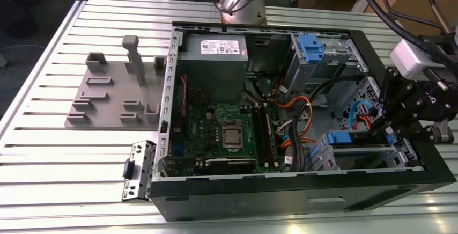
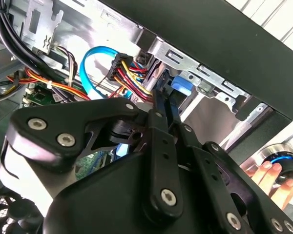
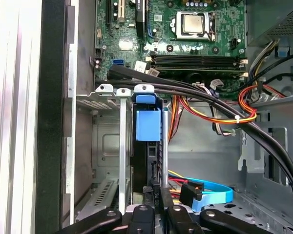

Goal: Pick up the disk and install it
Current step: 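Insert the first disk wire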

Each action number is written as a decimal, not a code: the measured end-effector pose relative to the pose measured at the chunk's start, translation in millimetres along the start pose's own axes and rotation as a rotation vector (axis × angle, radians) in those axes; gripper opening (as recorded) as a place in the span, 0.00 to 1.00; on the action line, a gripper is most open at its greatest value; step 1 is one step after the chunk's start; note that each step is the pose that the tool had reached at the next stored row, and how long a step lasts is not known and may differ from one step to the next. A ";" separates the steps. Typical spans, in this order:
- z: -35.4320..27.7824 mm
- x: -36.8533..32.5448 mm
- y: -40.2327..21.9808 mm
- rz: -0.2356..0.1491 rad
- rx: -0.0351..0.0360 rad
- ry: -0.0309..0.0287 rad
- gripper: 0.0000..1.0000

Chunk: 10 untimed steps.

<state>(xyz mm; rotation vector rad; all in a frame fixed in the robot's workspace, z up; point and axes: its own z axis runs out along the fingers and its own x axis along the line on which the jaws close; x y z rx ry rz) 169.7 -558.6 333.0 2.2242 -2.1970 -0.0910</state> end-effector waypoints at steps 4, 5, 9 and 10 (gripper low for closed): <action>-0.5 0.1 0.1 0.000 0.0001 -0.0089 0.17; -0.5 0.2 0.1 0.000 0.0001 -0.0093 0.17; -0.6 1.7 0.1 0.000 0.0001 -0.0093 0.17; -0.6 2.1 0.1 0.000 0.0001 -0.0093 0.17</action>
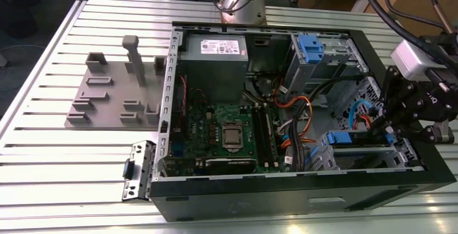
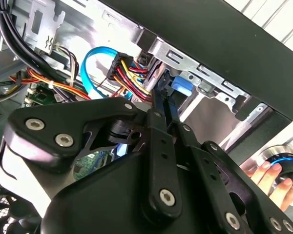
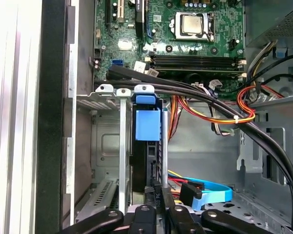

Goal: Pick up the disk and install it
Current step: 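Insert the first disk wire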

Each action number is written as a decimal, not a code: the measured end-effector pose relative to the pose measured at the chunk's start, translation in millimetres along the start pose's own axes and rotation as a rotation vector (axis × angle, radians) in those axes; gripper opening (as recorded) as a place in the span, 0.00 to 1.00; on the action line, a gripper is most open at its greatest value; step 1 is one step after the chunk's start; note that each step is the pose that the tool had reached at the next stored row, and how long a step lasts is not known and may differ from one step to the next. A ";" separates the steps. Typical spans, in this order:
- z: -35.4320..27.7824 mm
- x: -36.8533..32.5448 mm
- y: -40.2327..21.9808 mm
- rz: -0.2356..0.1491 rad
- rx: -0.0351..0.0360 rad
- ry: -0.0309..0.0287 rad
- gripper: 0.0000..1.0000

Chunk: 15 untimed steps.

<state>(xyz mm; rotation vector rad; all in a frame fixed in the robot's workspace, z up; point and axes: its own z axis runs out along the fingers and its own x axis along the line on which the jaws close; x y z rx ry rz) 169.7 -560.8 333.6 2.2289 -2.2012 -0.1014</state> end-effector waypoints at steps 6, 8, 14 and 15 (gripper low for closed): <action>-0.1 2.3 0.1 0.000 0.0000 0.0003 0.17; 0.0 2.9 0.1 0.000 0.0000 0.0003 0.17; 3.4 3.7 -0.1 0.000 -0.0003 0.0002 0.17; 4.1 3.8 -0.1 0.000 -0.0003 -0.0001 0.17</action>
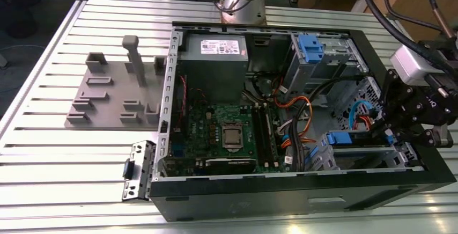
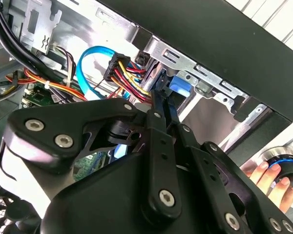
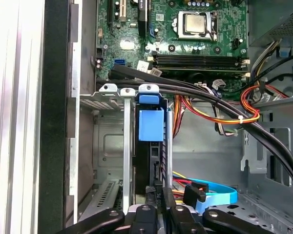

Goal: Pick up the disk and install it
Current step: 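Insert the first disk wire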

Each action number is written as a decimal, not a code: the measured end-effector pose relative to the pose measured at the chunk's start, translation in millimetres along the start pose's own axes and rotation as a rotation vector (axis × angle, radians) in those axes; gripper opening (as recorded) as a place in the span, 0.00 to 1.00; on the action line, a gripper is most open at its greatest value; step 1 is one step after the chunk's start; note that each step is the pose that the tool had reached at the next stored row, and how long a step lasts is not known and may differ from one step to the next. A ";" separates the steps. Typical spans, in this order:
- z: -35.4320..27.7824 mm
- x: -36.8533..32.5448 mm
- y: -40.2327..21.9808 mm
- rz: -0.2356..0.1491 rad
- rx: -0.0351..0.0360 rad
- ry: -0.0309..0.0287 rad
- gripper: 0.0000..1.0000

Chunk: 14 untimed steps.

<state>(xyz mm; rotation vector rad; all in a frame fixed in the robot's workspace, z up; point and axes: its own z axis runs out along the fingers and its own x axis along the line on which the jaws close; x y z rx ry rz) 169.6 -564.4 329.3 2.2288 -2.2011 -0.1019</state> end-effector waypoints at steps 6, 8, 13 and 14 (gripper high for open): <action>2.3 0.3 -0.1 0.000 0.0000 0.0004 0.17; 2.4 0.3 -0.1 0.000 0.0000 0.0004 0.17; 2.7 0.3 -0.2 0.000 0.0000 0.0003 0.24; 2.0 0.3 -0.3 0.000 -0.0001 0.0004 0.24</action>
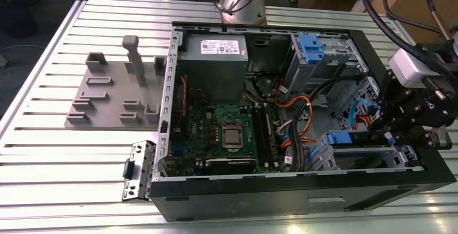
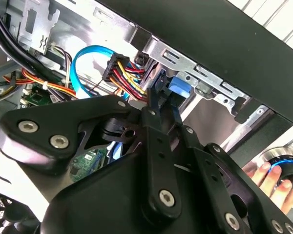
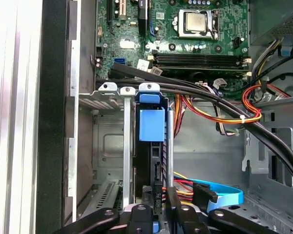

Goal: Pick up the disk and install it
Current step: 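Insert the first disk wire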

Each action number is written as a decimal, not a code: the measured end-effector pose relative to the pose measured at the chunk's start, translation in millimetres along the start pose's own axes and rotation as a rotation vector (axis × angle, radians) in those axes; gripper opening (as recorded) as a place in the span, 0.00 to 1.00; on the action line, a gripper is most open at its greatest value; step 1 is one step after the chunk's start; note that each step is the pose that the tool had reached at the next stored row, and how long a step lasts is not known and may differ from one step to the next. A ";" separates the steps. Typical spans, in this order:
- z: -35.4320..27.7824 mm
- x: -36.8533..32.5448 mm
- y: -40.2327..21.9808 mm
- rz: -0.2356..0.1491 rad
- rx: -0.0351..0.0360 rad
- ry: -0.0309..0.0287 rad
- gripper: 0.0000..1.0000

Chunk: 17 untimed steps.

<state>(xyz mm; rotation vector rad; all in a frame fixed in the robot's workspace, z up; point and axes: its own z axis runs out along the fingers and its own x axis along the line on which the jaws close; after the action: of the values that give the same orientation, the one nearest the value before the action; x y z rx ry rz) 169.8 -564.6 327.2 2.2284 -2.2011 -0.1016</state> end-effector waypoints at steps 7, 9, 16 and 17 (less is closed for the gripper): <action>-8.7 -0.3 -7.9 0.000 -0.0044 -0.0013 0.24; -10.1 -0.5 -10.3 0.000 -0.0059 -0.0012 0.24; -32.1 -14.2 -9.9 0.000 -0.0063 -0.0014 0.10; -32.3 -15.2 -9.9 0.000 -0.0063 -0.0015 0.10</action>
<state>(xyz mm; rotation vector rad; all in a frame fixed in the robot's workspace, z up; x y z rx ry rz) 181.2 -550.6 359.6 2.2258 -2.1984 -0.1100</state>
